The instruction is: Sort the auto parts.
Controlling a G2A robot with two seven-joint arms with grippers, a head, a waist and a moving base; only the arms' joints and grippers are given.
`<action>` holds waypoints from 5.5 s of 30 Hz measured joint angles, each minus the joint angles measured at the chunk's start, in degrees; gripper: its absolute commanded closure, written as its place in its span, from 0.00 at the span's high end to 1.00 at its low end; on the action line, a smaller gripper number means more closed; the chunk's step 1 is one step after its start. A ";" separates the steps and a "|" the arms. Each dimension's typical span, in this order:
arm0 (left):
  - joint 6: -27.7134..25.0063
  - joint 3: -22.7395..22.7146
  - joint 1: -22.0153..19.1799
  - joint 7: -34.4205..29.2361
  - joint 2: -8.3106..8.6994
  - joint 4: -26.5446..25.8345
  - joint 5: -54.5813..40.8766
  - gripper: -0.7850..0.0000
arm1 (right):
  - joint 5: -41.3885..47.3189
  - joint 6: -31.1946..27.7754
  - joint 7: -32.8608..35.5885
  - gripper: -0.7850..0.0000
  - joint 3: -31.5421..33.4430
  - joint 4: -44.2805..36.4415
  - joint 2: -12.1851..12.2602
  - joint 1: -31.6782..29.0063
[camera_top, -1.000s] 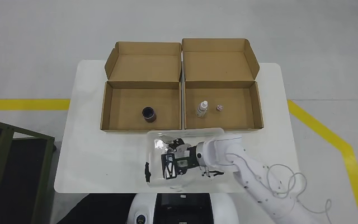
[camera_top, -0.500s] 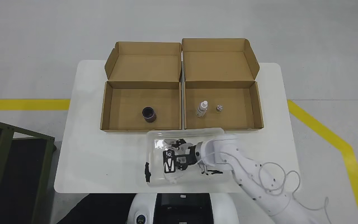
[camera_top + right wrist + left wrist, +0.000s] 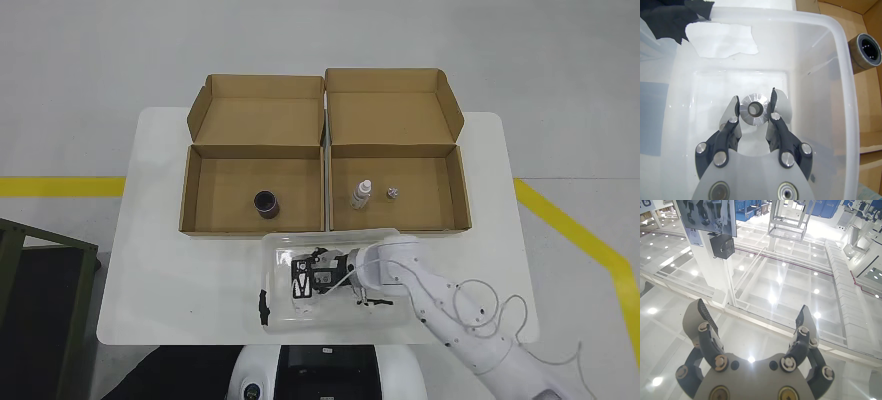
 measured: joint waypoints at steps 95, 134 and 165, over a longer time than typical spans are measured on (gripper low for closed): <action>0.00 0.00 0.00 0.00 0.00 0.00 0.00 1.00 | 15.26 8.88 -8.27 0.00 7.33 -9.13 1.00 5.17; 0.00 0.00 0.00 0.00 0.00 0.00 0.00 1.00 | 17.90 18.17 8.47 0.16 -8.45 20.33 -7.89 23.70; 0.00 0.00 0.00 0.00 0.00 0.00 0.00 1.00 | 17.34 17.07 7.67 1.00 -4.52 16.24 -8.87 22.31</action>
